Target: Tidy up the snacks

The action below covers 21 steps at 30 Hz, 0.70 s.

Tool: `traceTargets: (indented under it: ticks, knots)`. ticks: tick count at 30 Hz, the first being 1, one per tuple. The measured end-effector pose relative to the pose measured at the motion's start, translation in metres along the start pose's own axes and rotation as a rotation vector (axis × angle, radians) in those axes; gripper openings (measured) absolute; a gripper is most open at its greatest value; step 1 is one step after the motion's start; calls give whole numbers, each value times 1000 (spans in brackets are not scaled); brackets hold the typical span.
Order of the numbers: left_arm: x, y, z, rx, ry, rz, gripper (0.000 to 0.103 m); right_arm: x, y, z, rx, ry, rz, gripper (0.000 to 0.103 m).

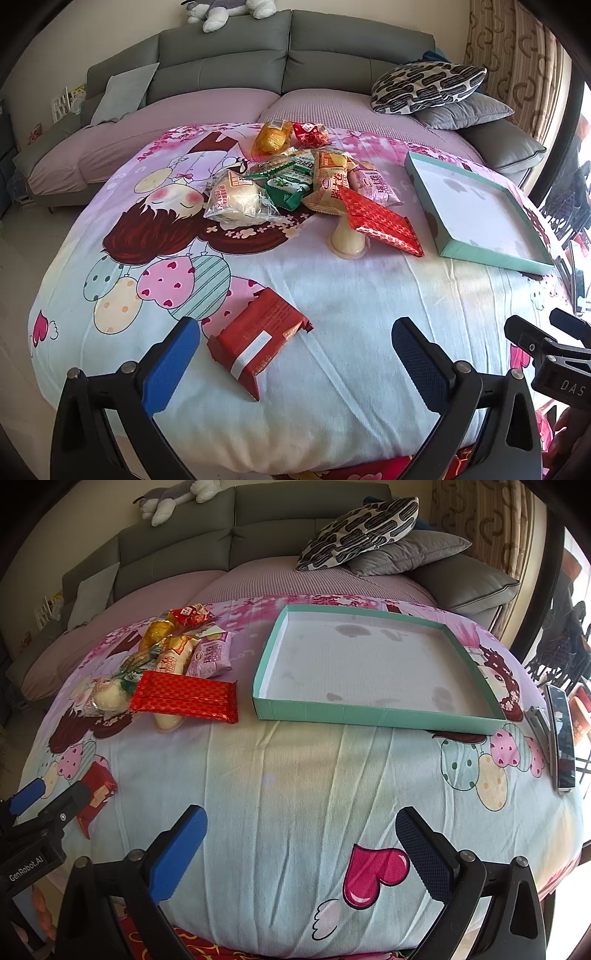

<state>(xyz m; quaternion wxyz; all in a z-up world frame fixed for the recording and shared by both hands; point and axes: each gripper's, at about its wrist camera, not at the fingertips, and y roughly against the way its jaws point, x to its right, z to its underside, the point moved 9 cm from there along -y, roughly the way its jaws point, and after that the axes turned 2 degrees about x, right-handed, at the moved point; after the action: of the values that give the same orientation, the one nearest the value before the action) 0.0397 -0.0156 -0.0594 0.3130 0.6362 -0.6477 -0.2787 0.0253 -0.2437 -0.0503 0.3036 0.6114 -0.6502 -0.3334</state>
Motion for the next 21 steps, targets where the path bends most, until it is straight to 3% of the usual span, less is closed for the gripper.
traceTargets:
  ticks: [11, 21]
  knots:
    - [2, 3, -1, 20, -13, -6, 103, 0, 0, 0, 0, 0, 0, 103]
    - [2, 0, 3, -3, 12, 34, 103, 1, -1, 0, 0, 1, 2, 103]
